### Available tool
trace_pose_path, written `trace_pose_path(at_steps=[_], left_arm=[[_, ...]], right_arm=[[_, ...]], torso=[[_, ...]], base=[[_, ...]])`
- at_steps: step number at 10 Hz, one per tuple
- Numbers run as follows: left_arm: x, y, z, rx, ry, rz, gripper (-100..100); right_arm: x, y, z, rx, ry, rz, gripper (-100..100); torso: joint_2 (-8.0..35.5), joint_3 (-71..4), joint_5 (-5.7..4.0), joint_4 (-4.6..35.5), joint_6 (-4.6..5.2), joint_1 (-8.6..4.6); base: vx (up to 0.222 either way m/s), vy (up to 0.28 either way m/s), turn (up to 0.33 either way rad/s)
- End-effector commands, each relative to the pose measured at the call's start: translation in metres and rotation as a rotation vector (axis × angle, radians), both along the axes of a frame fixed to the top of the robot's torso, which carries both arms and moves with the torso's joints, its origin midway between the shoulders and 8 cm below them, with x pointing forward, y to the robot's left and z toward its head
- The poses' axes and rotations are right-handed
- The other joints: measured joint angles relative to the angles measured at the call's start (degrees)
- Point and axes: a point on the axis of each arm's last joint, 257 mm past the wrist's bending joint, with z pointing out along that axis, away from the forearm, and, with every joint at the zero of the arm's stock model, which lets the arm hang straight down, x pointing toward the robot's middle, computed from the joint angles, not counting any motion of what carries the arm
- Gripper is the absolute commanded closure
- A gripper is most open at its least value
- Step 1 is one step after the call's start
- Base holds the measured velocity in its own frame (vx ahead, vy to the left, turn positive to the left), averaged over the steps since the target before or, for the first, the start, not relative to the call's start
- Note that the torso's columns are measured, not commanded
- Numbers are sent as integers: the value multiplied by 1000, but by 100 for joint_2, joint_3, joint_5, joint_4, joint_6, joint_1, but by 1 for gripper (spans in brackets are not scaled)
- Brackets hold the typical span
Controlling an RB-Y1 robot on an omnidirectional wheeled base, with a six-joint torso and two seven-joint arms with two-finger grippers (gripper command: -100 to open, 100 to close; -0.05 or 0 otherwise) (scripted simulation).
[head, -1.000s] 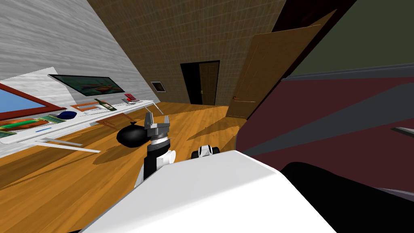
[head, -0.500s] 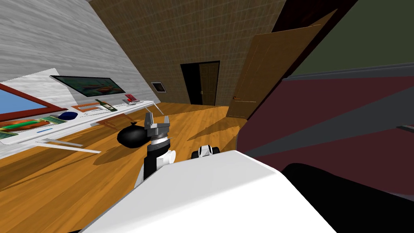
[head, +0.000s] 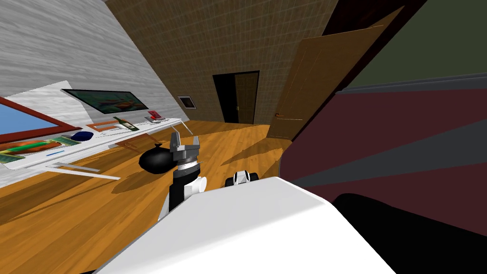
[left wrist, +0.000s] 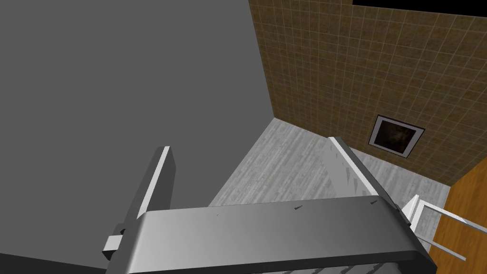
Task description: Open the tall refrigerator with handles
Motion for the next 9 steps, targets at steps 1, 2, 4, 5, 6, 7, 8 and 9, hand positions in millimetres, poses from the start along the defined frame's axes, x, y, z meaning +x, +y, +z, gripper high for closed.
trace_pose_path(at_steps=[1,2,4,5,6,7,8,9], left_arm=[[0,0,0,0,0,0,0],[0,0,0,0,0,0,0],[0,0,0,0,0,0,0],[0,0,0,0,0,0,0],[0,0,0,0,0,0,0],[0,0,0,0,0,0,0],[0,0,0,0,0,0,0],[0,0,0,0,0,0,0]], right_arm=[[-15,-6,5,68,-54,-27,-100],[-16,-7,5,83,-60,-28,-100],[-18,-9,6,129,-74,-29,-100],[-19,-10,7,161,-82,-29,-100],[-20,-11,7,177,-86,-30,-100],[-20,-11,8,208,-91,-31,-100],[-20,-11,9,222,-93,-31,-100],[-20,-11,10,247,-94,-31,-100]], torso=[[-1,8,-9,-5,8,3],[-2,12,-15,-10,9,4],[-2,13,-19,-11,9,2],[0,16,-21,-11,10,1],[2,18,-22,-10,12,-1],[5,21,-23,-8,14,0],[8,24,-22,-7,15,2],[9,25,-22,-6,16,4]], base=[[25,6,10],[22,14,3],[17,17,11],[17,17,12],[17,17,15],[19,17,12],[25,18,8],[26,18,10]])
